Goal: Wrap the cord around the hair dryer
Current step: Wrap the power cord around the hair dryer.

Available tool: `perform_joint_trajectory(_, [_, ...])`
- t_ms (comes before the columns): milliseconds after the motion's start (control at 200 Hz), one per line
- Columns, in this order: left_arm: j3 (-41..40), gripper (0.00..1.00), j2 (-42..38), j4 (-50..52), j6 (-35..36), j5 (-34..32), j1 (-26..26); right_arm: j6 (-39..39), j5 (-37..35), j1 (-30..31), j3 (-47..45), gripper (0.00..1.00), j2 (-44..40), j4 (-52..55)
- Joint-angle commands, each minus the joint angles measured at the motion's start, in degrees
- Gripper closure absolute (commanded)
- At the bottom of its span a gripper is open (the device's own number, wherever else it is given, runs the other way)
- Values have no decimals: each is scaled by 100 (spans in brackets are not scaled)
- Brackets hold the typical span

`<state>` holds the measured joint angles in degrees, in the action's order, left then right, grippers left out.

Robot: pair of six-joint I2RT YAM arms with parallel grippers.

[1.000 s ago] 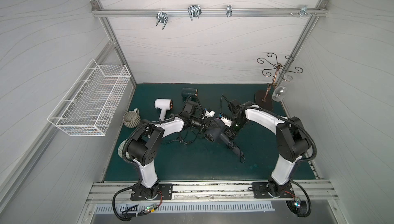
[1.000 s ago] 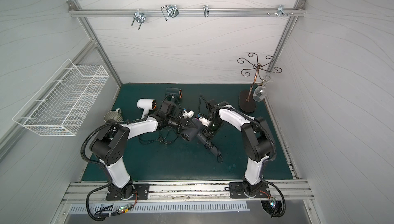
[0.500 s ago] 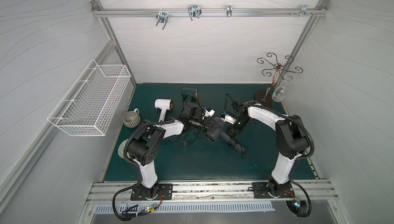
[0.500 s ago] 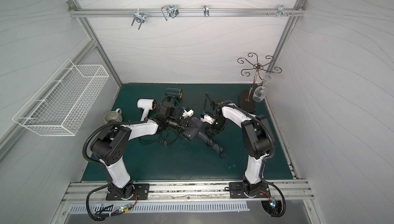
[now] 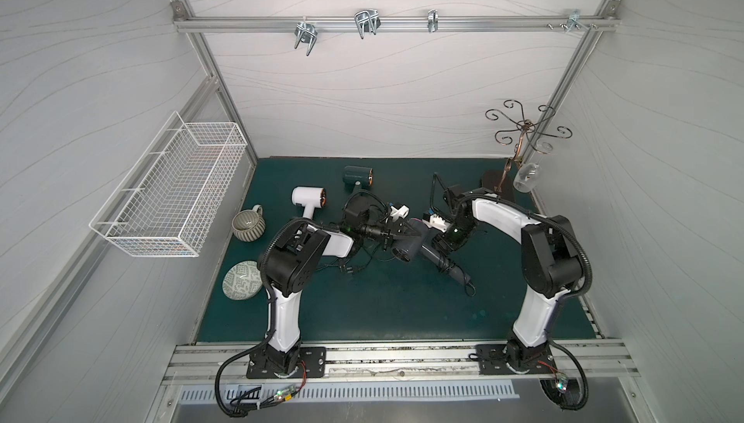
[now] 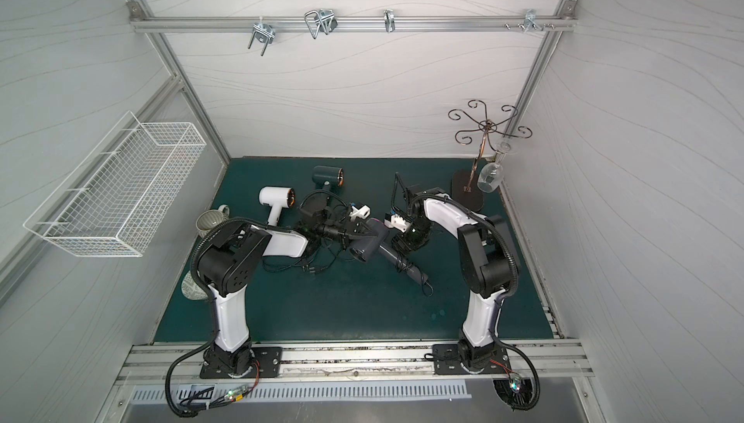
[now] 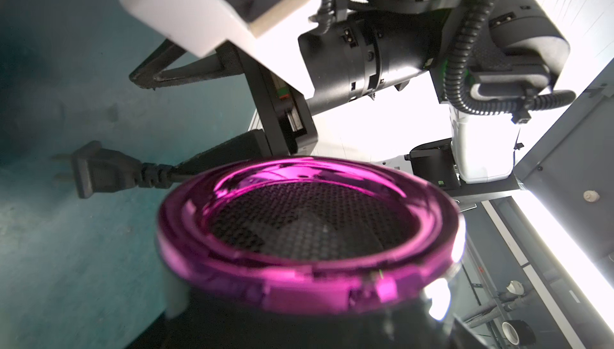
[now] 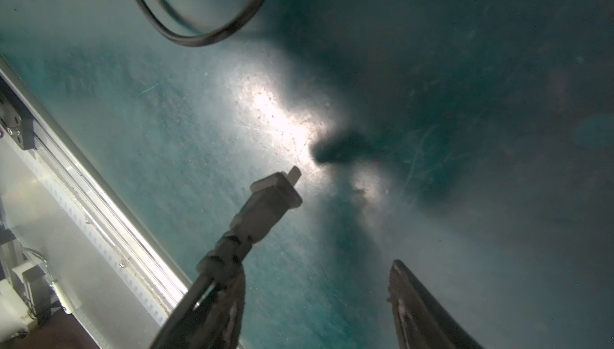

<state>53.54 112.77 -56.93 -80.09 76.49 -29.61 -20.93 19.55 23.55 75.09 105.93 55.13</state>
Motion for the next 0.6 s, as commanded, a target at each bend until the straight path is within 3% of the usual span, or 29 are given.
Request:
perform_joint_trajectory(0, [120,100,-297,-461,140,63,-89,106,75,-63,94,29,-102,102])
perform_joint_trajectory(340, [34,100,-644,895,1096,121,-89,84,154,-96,44,25,-313,340])
perform_joint_trajectory(595, [-7,100,-731,1294,1243,61,-89,105,2,-123,-149,22,-570,376])
